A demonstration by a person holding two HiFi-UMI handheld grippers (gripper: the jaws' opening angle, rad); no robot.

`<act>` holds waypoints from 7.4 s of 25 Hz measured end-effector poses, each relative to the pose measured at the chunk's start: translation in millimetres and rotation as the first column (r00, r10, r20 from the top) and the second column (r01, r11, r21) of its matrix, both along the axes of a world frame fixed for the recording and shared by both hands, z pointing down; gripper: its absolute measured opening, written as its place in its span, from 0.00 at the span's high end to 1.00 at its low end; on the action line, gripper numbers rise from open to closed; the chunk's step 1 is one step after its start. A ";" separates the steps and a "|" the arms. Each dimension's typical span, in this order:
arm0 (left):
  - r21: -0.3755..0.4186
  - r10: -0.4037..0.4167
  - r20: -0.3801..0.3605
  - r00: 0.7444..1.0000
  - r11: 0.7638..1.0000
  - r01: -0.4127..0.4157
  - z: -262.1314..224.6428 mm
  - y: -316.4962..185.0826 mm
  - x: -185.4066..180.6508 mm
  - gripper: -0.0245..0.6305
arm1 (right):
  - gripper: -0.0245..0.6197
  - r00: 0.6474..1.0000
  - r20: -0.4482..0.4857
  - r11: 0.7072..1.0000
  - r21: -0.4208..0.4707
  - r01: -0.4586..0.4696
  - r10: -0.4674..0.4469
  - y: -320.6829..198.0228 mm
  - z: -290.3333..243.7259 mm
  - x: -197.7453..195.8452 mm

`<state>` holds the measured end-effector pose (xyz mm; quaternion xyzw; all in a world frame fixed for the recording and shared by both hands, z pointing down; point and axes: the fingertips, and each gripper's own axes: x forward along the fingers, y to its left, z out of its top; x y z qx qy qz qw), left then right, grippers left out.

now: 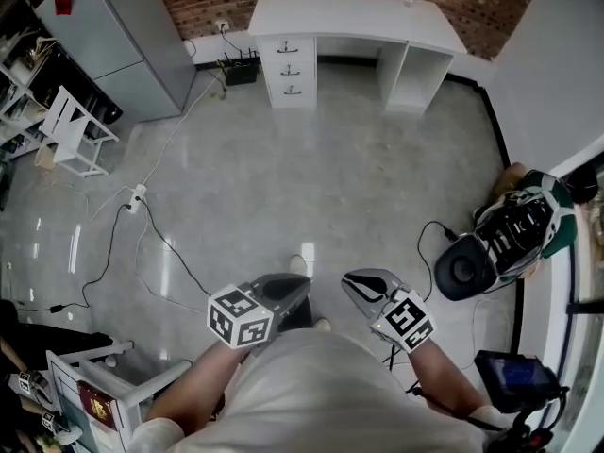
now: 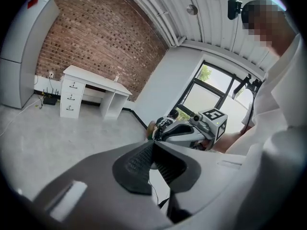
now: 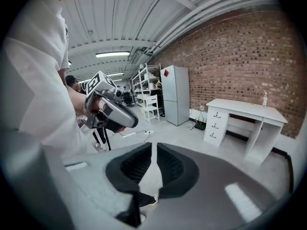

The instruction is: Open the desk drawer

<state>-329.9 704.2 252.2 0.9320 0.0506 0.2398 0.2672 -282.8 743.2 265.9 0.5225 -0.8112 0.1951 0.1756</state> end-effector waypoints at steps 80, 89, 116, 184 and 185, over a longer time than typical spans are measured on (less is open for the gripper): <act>-0.774 -0.822 0.105 0.560 0.286 0.564 555.1 -949.9 512.2 0.89 | 0.86 0.852 0.056 0.758 -0.429 0.491 -0.520 -873.7 341.8 443.8; -0.798 -0.832 0.074 0.549 0.281 0.534 576.9 -1008.9 536.0 0.88 | 0.86 0.844 0.038 0.714 -0.513 0.476 -0.536 -902.6 363.2 436.3; -0.819 -0.828 0.090 0.553 0.254 0.514 635.7 -979.8 554.4 0.93 | 0.86 0.869 0.052 0.716 -0.544 0.437 -0.491 -850.8 424.0 449.0; -0.513 -0.621 -0.084 0.779 0.697 0.501 167.3 -772.0 281.6 0.96 | 0.90 0.924 -0.022 0.865 -0.362 0.347 -0.381 -765.8 177.6 305.7; -0.502 -0.616 -0.092 0.783 0.708 0.497 153.5 -765.6 277.2 0.96 | 0.90 0.925 -0.026 0.870 -0.350 0.346 -0.378 -762.4 168.7 302.4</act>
